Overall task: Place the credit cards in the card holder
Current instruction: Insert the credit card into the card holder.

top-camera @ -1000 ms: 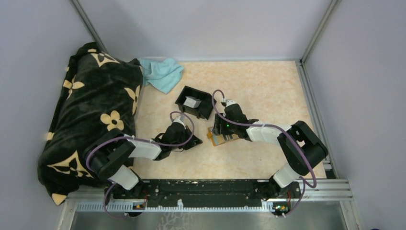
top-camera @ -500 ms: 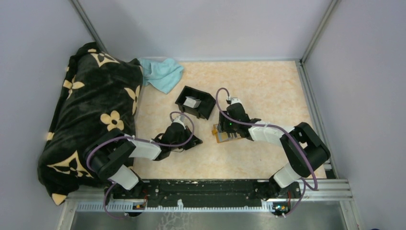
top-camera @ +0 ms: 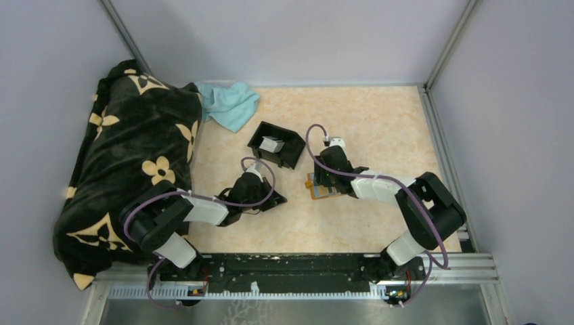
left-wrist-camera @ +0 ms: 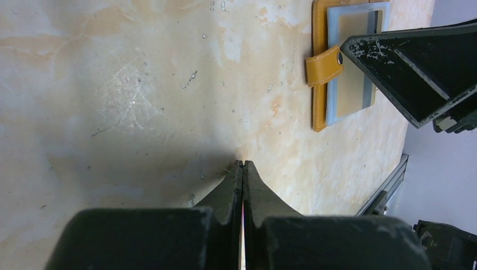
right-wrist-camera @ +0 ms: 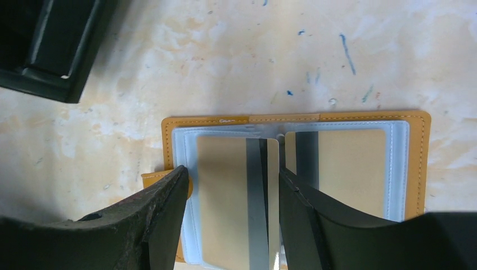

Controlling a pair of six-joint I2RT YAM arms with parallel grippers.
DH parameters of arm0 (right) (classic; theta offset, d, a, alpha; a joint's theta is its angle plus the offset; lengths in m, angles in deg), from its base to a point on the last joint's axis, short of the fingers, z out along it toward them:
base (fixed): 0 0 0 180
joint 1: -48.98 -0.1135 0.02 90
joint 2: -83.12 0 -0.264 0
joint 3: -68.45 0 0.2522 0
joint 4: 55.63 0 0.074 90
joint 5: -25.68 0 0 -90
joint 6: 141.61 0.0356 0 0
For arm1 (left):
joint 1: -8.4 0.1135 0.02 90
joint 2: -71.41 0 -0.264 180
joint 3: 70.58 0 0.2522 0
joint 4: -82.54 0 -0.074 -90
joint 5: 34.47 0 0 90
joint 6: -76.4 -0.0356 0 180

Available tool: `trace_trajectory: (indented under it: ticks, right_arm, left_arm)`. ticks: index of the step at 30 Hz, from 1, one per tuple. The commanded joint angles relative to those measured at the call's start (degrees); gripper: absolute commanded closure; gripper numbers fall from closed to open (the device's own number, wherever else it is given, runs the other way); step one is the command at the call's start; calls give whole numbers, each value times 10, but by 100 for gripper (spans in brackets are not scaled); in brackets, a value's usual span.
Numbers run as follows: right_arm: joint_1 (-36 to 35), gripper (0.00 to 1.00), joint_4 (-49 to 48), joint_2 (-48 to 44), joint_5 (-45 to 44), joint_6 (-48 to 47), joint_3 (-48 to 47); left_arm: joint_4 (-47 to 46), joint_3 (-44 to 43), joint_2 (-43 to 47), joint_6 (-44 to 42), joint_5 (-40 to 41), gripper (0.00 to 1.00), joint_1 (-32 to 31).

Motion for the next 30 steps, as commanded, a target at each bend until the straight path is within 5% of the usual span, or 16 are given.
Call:
trace_trajectory:
  ticks: [1,18,30]
  right_arm:
    - [-13,42,18,16,-63,-21,-31]
    - [-28,40,46,31,-99,-34,-48]
    - [-43,28,79,63,-73,-44,-85]
  left_arm:
    - [106,38,-26,-42,-1,100,-2]
    - [118,28,-20,-48,7,100,-6]
    - [112,2,-36,-46,10,100,-28]
